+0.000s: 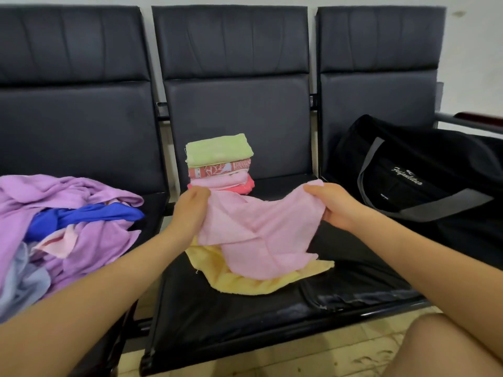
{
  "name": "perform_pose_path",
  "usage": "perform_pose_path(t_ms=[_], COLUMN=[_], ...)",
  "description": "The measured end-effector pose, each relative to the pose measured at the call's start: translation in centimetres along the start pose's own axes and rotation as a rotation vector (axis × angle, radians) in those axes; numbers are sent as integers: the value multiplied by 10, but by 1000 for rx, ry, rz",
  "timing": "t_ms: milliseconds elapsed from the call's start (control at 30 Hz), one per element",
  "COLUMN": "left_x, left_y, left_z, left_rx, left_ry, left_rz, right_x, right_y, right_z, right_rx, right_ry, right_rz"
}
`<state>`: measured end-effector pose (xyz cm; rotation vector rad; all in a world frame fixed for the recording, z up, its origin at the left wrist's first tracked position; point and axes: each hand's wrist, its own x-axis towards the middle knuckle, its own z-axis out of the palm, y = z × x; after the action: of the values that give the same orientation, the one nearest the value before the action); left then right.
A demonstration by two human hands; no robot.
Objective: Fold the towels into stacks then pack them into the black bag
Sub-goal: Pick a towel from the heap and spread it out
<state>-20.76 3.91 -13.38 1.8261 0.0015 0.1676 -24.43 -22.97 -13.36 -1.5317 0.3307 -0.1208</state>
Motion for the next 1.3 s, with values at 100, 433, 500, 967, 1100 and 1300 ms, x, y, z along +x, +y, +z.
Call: perform_pose_path(t_ms=[100,433,500,967,1100,1300], left_x=[-19,-76,-71,-11,25,61], left_y=[8,1,-17,-88,-91,-84], left_z=[-22,-60,-57,-49,-39,-10], left_rx=[-77,-538,-491,1071,904,719], left_ry=[57,-221,-270,-241,-146,-62], left_rz=[-79,-316,-342,236,167,40], right_x=[-20,-59,-52,22,46,85], right_y=[-20,-59,-52,50,48,54], right_z=[-1,-14,-17,-38,-6,57], right_rx=[87,301,126,-1149,-1228,-1089], right_ry=[-4,22,71,184,281,44], right_rz=[-43,-67,-63,72,-242,-318])
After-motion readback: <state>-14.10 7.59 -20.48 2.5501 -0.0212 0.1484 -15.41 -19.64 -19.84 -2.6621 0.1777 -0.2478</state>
